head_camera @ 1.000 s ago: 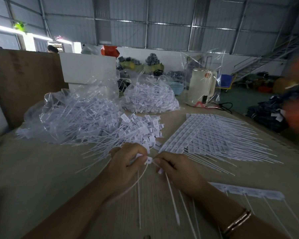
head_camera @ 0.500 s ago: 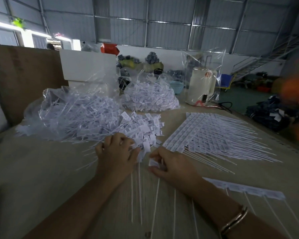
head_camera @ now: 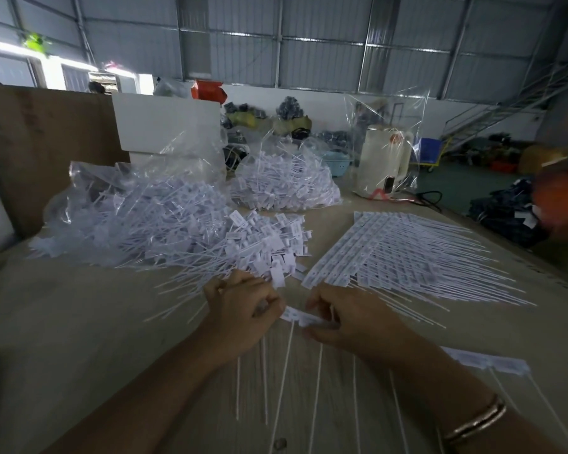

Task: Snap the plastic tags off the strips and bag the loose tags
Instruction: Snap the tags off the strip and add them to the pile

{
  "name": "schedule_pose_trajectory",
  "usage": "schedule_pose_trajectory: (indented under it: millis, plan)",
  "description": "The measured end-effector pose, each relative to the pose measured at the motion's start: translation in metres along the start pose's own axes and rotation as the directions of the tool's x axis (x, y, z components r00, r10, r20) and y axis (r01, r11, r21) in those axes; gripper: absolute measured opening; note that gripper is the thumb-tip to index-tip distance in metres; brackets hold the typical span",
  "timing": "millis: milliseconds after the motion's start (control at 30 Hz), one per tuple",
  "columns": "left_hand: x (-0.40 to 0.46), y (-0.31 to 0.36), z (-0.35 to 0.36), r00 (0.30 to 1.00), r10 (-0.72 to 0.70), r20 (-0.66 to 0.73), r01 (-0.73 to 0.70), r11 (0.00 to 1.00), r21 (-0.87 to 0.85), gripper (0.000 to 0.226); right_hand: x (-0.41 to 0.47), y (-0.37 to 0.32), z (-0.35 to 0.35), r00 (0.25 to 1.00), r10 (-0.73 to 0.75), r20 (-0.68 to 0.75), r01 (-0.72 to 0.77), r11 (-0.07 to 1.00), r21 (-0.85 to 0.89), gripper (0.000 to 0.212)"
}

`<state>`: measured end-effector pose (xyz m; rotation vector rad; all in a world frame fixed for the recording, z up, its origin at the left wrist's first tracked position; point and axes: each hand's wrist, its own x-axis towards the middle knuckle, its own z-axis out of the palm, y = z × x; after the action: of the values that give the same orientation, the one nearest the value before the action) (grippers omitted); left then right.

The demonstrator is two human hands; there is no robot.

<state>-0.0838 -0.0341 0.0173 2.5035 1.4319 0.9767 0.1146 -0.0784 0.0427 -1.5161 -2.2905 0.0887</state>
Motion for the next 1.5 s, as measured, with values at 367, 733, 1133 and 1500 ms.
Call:
schedule_pose_trajectory:
  millis: [367, 733, 1133, 1500]
  plan:
    - [0.003, -0.003, -0.012, 0.984, 0.164, -0.07, -0.176, 0.954, -0.241, 0.029, 0.002, -0.009, -0.001, 0.994, -0.086, -0.066, 0.092, 0.992, 0.092, 0.024]
    - [0.004, 0.009, -0.017, 0.997, 0.046, -0.056, -0.068, 0.849, -0.524, 0.011, 0.001, -0.017, -0.004, 0.986, 0.029, -0.164, 0.065, 0.841, 0.537, 0.025]
    - [0.003, -0.005, -0.023, 0.925, -0.158, -0.346, -0.084, 0.804, -0.589, 0.033, 0.002, 0.007, -0.004, 0.914, 0.329, -0.238, -0.051, 0.675, 0.736, 0.032]
    - [0.006, 0.004, -0.014, 0.988, 0.043, -0.15, -0.033, 0.997, 0.073, 0.055, 0.011, -0.016, 0.016, 0.969, -0.158, -0.192, 0.191, 0.967, 0.169, 0.034]
